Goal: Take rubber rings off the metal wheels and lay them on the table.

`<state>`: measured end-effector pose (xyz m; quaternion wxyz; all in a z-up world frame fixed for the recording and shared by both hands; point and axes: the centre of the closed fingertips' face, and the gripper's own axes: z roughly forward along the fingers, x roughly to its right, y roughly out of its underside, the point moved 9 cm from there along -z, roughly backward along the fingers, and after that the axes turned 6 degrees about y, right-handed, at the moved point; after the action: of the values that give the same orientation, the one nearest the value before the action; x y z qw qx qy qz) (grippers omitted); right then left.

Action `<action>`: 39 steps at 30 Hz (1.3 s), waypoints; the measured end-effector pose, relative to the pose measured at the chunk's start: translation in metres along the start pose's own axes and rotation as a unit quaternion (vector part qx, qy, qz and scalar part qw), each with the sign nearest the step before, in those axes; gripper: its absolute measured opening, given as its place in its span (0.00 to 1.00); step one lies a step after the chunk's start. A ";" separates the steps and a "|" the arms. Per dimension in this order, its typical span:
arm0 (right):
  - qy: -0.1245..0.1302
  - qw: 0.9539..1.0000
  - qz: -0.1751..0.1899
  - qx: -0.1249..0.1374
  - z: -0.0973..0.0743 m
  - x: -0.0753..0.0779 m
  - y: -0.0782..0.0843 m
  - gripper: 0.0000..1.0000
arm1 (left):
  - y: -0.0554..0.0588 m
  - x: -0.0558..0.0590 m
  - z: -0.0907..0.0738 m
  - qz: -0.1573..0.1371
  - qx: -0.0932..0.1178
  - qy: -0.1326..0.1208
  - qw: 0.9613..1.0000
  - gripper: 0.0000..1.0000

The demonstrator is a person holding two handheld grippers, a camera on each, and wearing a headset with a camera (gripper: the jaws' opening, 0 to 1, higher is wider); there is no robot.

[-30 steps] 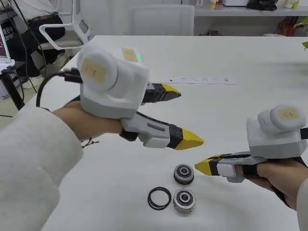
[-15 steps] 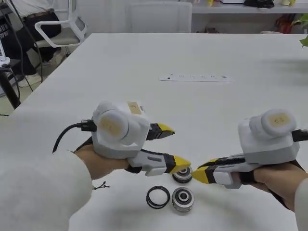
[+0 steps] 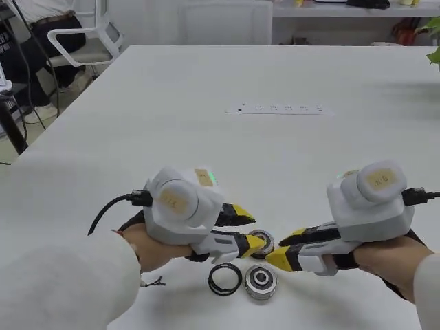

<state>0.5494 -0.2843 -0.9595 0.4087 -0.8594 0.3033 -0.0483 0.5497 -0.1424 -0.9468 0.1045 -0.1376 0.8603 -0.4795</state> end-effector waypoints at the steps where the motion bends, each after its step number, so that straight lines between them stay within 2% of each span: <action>1: 0.000 1.000 -0.002 0.001 0.000 0.000 0.000 0.22 | 0.000 0.001 0.001 0.001 -0.001 0.001 1.000 0.21; 7: -0.002 1.000 -0.017 0.000 0.004 -0.003 0.000 0.21 | 0.002 0.002 0.004 -0.003 -0.009 0.005 1.000 0.14; 12: 0.001 1.000 -0.024 0.004 0.005 -0.003 -0.001 0.20 | 0.004 0.002 0.004 -0.017 -0.015 0.004 1.000 0.14; 14: 0.001 1.000 -0.026 0.005 0.005 -0.003 -0.001 0.18 | 0.004 0.002 0.004 -0.021 -0.011 0.004 1.000 0.14; 21: 0.007 0.999 -0.049 0.002 0.004 0.000 0.001 0.07 | 0.005 0.001 0.004 -0.028 -0.007 0.003 1.000 0.14; 23: 0.012 0.998 -0.059 0.000 0.003 0.000 0.001 0.02 | 0.005 0.001 0.004 -0.032 -0.006 0.002 0.999 0.14; 24: 0.021 0.998 -0.065 0.008 0.003 0.002 0.000 0.00 | 0.005 0.001 0.004 -0.033 -0.006 0.003 0.999 0.14; 25: 0.015 0.998 -0.061 0.000 0.003 0.001 0.001 0.00 | 0.005 0.001 0.004 -0.033 -0.006 0.003 0.999 0.14; 28: 0.022 0.998 -0.060 -0.002 0.003 0.002 0.000 0.00 | 0.005 0.002 0.004 -0.034 -0.006 0.003 0.999 0.14; 31: 0.030 0.999 -0.030 -0.006 0.003 0.005 -0.001 0.00 | 0.005 0.002 0.004 -0.031 -0.007 0.003 0.999 0.14; 34: 0.024 1.000 0.016 -0.007 0.002 0.007 0.000 0.00 | 0.005 0.002 0.004 -0.029 -0.008 0.003 1.000 0.14; 39: 0.024 0.999 0.040 0.003 -0.001 0.010 -0.001 0.00 | 0.005 0.002 0.004 -0.028 -0.009 0.002 1.000 0.14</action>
<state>0.5583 -0.2900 -0.9600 0.4053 -0.8441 0.3469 -0.0531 0.5485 -0.1437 -0.9531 0.0879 -0.1612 0.8605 -0.4752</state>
